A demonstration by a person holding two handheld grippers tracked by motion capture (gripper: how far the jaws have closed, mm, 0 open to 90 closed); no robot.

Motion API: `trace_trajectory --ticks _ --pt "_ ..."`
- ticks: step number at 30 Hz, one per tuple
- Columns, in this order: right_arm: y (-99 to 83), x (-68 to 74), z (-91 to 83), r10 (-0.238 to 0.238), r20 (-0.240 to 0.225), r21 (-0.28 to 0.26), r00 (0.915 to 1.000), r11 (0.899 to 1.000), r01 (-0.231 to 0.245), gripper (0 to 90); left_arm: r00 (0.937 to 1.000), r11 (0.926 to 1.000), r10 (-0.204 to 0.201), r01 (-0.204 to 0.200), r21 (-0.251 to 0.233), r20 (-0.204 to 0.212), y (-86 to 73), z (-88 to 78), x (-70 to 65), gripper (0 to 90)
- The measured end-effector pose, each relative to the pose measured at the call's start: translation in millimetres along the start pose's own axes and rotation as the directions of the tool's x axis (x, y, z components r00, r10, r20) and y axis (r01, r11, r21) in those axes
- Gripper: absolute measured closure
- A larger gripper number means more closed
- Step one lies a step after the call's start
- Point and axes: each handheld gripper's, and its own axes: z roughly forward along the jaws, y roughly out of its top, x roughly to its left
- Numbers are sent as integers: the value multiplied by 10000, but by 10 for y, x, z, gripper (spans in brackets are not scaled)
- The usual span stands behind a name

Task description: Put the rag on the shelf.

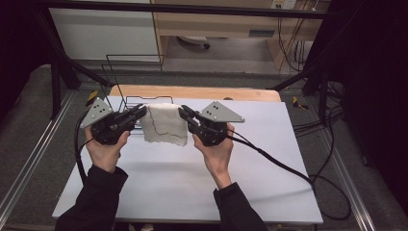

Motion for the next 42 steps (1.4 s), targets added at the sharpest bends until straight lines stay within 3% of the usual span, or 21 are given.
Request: trace_trajectory --ticks 18,42 --pt "234 98 209 -269 -99 -471 9996 9985 264 840 9985 9985 191 -216 -497 -506 237 -122 191 824" --pt "530 113 432 -560 -23 -906 9984 9943 556 840 9969 9945 221 -295 -1000 -749 543 -171 379 824"
